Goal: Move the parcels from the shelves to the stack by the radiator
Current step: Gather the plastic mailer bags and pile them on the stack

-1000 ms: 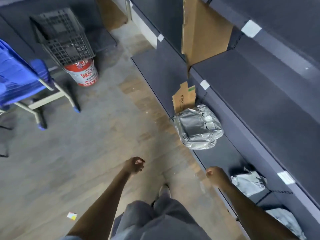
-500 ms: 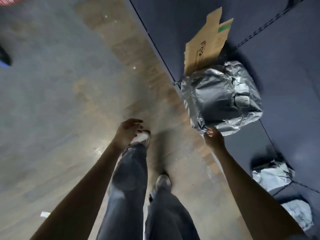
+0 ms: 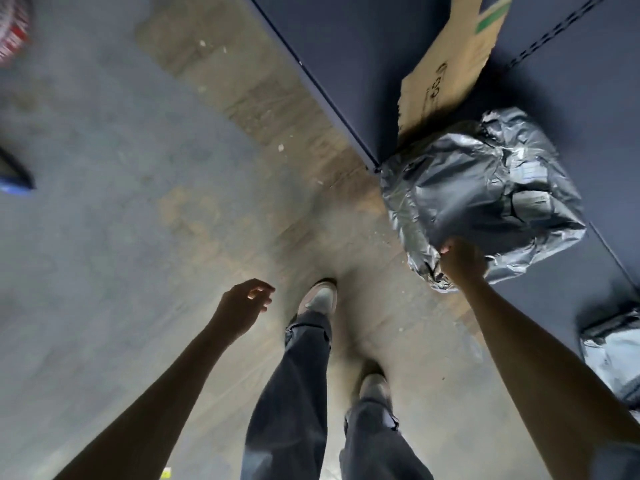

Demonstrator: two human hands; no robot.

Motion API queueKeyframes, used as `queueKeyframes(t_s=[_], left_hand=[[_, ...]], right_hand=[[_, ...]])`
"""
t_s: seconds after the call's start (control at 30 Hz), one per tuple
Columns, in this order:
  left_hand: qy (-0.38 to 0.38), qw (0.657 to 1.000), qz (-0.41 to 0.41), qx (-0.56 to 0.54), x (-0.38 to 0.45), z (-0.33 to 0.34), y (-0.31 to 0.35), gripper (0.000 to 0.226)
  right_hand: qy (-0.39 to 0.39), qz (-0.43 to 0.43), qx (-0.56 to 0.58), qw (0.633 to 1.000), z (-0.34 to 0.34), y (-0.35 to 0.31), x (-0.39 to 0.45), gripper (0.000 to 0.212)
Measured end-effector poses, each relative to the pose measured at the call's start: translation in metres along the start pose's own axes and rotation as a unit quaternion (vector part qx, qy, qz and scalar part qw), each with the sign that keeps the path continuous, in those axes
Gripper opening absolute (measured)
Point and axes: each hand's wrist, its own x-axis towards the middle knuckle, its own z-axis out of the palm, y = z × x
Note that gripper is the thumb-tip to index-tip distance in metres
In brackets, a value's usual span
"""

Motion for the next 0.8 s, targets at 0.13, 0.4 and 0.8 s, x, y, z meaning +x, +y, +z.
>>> queueKeyframes(t_s=[0.13, 0.4, 0.8], left_hand=[[-0.034, 0.994, 0.040, 0.100, -0.018, 0.006, 0.042, 0.023], [-0.057, 0.962, 0.197, 0.183, 0.013, 0.085, 0.052, 0.022], [0.058, 0.737, 0.484, 0.468, -0.213, 0.134, 0.148, 0.071]], right_hand=[[-0.013, -0.024, 0.046, 0.999, -0.001, -0.008, -0.030, 0.033], [0.089, -0.030, -0.028, 0.995, 0.059, -0.002, -0.004, 0.031], [0.155, -0.091, 0.068, 0.981, -0.074, 0.183, -0.297, 0.021]])
